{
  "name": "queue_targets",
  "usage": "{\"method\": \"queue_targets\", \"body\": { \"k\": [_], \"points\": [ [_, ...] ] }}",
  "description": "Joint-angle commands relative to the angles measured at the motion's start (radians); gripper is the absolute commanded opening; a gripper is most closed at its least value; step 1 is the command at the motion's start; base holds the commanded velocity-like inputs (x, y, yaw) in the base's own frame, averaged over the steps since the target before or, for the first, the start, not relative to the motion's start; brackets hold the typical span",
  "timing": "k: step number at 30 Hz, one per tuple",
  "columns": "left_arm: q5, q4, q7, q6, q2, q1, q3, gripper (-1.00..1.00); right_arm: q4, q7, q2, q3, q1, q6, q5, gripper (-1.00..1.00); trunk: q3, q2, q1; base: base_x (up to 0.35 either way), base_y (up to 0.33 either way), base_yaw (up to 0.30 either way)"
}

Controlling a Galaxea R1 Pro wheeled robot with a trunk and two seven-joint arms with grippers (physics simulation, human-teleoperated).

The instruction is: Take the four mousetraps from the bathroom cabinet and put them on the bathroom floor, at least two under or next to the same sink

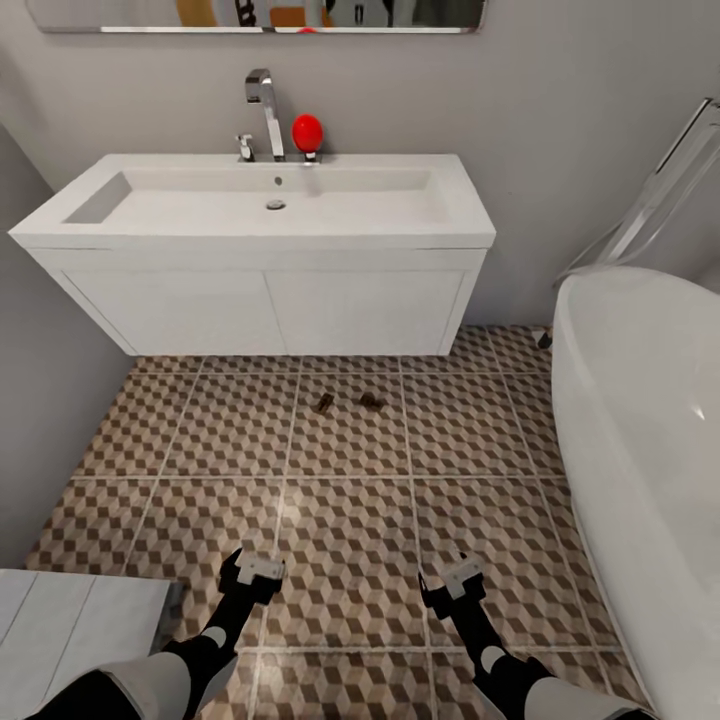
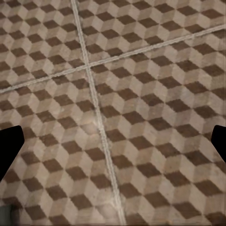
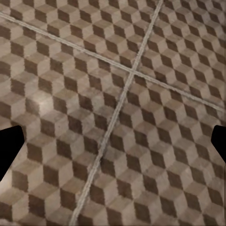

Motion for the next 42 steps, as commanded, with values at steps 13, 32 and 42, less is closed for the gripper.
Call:
{"method": "queue_targets", "body": {
  "k": [13,32,42],
  "points": [
    [0.004,0.004,0.003,-0.006,0.001,0.044,-0.009,1.00,0.001,-0.011,-0.013,0.003,0.001,0.004,0.010,1.00,0.040,0.091,-0.050,0.000,0.000,0.000],
    [0.004,0.004,0.003,-0.005,-0.001,0.048,-0.009,1.00,0.003,-0.009,-0.009,0.003,0.006,0.072,0.010,1.00,0.100,0.224,-0.123,0.000,0.000,0.000],
    [0.004,0.004,0.003,-0.003,-0.001,0.049,-0.009,1.00,0.003,-0.008,-0.010,0.003,0.013,0.074,0.010,1.00,0.131,0.294,-0.161,0.000,0.000,0.000]
  ]
}}
